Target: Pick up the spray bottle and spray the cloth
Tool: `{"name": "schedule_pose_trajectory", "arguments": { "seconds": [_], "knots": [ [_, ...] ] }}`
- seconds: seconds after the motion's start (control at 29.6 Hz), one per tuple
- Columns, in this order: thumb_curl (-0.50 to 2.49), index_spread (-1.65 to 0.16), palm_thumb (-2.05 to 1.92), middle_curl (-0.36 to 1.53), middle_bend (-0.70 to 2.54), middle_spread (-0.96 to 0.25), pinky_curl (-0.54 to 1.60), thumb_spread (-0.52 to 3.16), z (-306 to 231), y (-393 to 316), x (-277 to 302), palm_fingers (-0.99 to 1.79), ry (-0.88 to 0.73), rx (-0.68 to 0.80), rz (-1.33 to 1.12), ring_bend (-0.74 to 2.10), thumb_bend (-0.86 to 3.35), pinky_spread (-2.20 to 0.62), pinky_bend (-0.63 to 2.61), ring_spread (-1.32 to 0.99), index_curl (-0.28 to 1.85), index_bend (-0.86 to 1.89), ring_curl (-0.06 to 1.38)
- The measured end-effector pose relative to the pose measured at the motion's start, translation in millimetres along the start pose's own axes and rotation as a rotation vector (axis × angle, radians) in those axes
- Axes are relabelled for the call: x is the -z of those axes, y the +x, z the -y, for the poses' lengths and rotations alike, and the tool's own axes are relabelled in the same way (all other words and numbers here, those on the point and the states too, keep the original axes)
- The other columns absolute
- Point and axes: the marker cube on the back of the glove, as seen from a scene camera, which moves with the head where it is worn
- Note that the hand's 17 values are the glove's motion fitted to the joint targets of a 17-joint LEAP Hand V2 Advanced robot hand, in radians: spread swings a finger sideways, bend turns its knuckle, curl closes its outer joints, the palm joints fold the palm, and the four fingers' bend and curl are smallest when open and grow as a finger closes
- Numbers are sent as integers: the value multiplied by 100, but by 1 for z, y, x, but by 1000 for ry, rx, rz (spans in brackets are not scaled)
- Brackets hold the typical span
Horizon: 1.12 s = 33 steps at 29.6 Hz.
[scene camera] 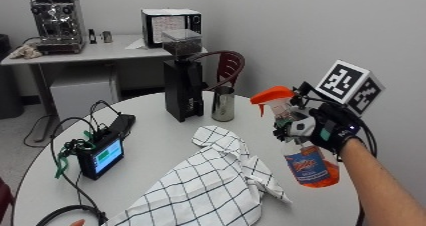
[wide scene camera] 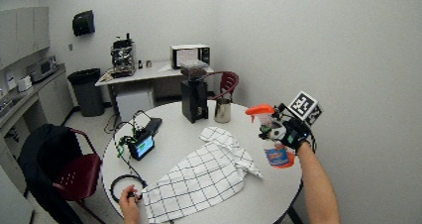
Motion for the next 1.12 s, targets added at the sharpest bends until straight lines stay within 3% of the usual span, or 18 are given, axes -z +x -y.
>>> {"name": "schedule_pose_trajectory", "arguments": {
  "seconds": [0.3, 0.57, 0.85, 1.12],
  "knots": [
    [54, -26, 96, 44, 39, -10, 35, 78, 21, 15, -82, 117, -200, -88, -109, 45, -2, 7, 24, -10, 34, 14, 39],
    [55, -26, 96, 45, 40, -10, 36, 78, 31, -37, -19, 116, -100, -48, -161, 45, -3, 7, 25, -10, 34, 13, 39],
    [56, -26, 95, 45, 40, -10, 36, 78, 29, -6, -54, 116, -173, -143, -190, 46, -3, 7, 25, -10, 34, 13, 39],
    [57, -26, 95, 45, 40, -10, 37, 77, 28, -34, 5, 116, -64, -132, -222, 46, -3, 7, 25, -10, 34, 13, 39]
  ]
}}
